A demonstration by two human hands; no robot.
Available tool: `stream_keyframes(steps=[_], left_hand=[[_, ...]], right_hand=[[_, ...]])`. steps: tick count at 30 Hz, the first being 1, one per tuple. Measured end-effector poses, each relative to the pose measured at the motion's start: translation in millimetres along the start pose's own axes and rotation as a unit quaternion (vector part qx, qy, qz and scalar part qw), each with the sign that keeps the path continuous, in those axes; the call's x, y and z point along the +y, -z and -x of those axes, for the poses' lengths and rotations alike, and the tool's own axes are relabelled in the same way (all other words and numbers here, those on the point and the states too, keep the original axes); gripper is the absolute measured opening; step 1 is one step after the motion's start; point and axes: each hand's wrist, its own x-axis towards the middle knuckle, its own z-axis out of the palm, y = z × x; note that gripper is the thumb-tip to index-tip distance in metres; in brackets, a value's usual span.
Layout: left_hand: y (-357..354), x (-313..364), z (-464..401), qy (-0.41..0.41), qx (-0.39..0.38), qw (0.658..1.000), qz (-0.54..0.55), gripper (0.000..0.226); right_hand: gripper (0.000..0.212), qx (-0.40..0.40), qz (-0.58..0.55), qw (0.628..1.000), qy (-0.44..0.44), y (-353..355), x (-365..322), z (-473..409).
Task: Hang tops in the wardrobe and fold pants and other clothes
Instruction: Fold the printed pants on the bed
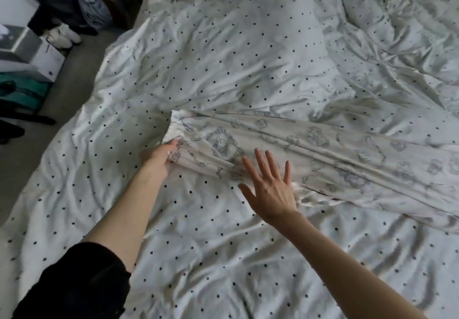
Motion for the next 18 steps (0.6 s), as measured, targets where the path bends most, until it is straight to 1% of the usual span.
stream_keyframes(steps=[1,3,4,5,6,8,10,11,13,15,18], left_hand=[[8,1,-5,-0.003,0.01,1.0,-0.011,0.028],[30,5,-14,-0.012,0.086,0.996,-0.037,0.049],[40,7,-18,-0.021,0.112,0.993,-0.039,0.054],[49,7,-22,-0.036,0.12,0.991,-0.035,0.055],[54,6,-24,-0.042,0.115,0.991,-0.049,0.056],[62,-2,-28,0.0,0.072,0.989,-0.128,0.058],[67,-10,-33,0.051,0.007,0.982,-0.18,0.061],[69,-10,-36,0.053,-0.014,0.982,-0.182,0.065],[72,-2,-44,0.034,-0.035,0.984,-0.169,0.072],[70,10,-49,0.014,-0.039,0.985,-0.169,0.071],[67,21,-57,-0.024,-0.039,0.976,-0.213,0.053]], right_hand=[[0.066,0.0,-0.005,1.0,0.007,1,-9,-8],[0.065,0.001,-0.015,1.0,0.021,0,-29,-21],[0.065,-0.003,-0.018,0.999,0.027,-2,-39,-27],[0.066,-0.014,-0.021,0.999,0.027,-4,-46,-30],[0.066,-0.029,-0.02,0.999,0.025,-7,-51,-31],[0.067,-0.049,-0.015,0.999,0.006,-12,-58,-33],[0.066,-0.03,-0.015,0.999,-0.018,-12,-62,-35],[0.065,-0.013,-0.012,1.0,-0.022,-11,-65,-38],[0.062,0.016,-0.003,1.0,-0.011,-6,-72,-55],[0.061,0.025,0.008,1.0,0.006,-2,-79,-75],[0.063,0.015,0.051,0.998,0.035,-4,-89,-107]])
